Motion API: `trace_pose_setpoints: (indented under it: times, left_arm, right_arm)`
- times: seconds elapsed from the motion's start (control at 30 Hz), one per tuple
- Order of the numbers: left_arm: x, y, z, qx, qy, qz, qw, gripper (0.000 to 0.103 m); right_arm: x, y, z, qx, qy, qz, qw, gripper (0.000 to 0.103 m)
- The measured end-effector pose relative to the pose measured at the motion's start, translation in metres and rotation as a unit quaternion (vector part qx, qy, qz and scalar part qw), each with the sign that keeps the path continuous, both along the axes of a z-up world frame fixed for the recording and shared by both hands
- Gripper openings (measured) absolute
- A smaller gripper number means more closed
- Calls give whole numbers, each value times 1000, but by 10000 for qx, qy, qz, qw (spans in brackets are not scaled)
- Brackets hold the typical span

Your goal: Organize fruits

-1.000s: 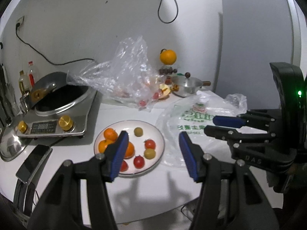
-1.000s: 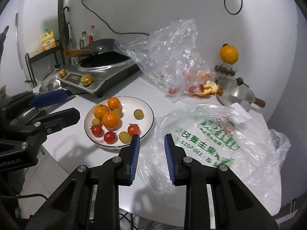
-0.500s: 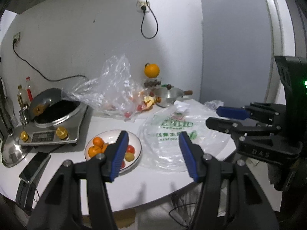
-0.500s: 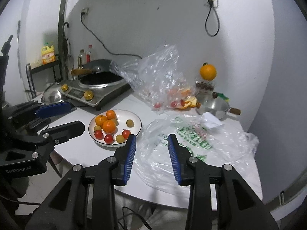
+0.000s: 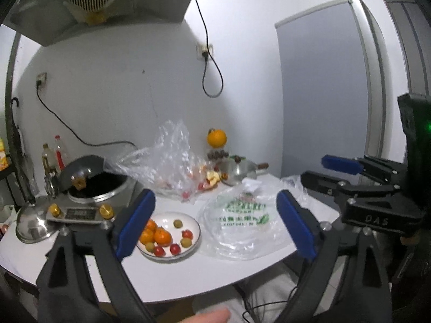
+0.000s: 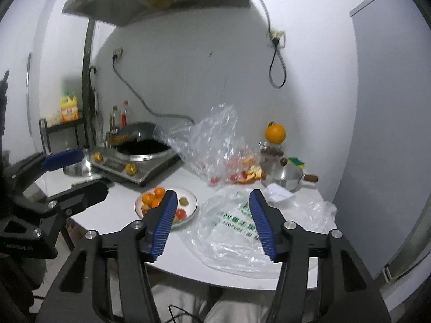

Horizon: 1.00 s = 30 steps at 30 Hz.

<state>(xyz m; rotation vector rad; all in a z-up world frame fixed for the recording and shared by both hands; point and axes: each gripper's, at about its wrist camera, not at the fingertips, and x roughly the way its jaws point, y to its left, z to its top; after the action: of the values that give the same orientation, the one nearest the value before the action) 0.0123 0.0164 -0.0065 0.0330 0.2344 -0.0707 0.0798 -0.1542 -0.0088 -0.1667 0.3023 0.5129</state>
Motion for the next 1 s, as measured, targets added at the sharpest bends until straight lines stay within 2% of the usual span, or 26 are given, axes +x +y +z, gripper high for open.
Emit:
trace_pose_setpoints:
  times: [0.2,0.43,1.0]
  left_arm:
    - [-26,-5,22,11,-301,26,9995,94]
    - [-48,-4,37,-41,-644,156,9978,94]
    - [-46,-5,33,-25,-640,209,9977,94]
  right_arm:
    - [-29,-11,27,224,-447,-70,9987,64]
    - [-53,-15,39,312,-729,-66,9968,64]
    - [-59,-19,38,276,-793,-120,9964,64]
